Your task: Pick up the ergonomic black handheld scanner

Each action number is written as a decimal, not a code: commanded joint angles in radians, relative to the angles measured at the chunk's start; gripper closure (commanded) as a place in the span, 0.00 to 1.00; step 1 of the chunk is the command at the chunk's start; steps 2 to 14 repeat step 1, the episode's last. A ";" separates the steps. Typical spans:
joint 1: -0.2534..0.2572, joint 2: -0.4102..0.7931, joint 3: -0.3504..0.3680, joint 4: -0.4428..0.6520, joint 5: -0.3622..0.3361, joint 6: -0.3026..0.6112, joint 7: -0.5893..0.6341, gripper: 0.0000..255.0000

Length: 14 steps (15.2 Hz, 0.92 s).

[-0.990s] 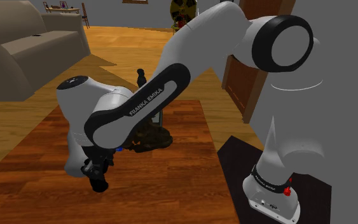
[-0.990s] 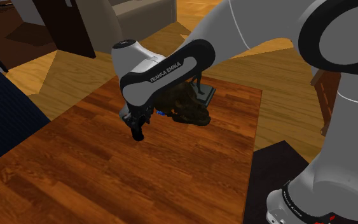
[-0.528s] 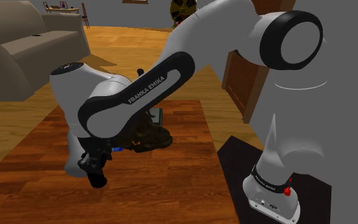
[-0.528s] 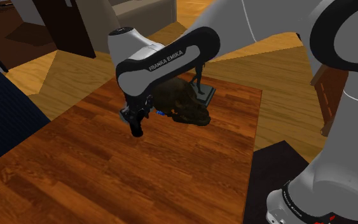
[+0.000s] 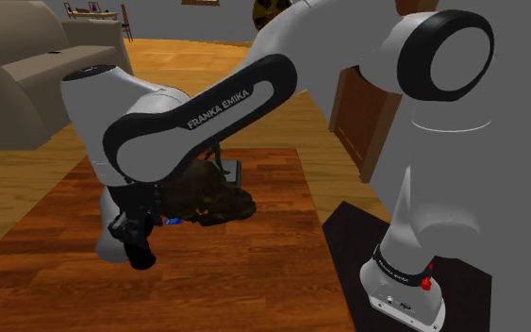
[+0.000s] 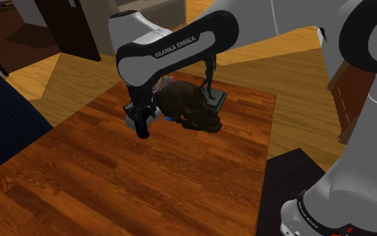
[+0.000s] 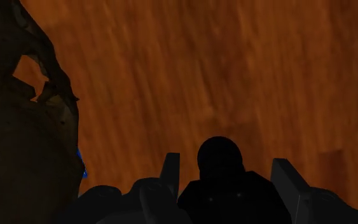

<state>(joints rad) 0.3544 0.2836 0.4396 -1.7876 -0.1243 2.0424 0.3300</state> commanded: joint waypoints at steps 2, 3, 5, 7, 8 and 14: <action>0.000 -0.001 0.000 0.008 0.001 -0.008 -0.001 1.00; 0.000 -0.001 0.000 0.008 0.001 -0.008 -0.001 1.00; 0.000 -0.001 0.000 0.008 0.001 -0.008 -0.001 1.00; 0.000 -0.001 0.000 0.008 0.001 -0.008 -0.001 1.00; 0.000 -0.001 0.000 0.008 0.001 -0.008 -0.001 1.00; 0.000 -0.001 0.000 0.008 0.001 -0.008 -0.001 1.00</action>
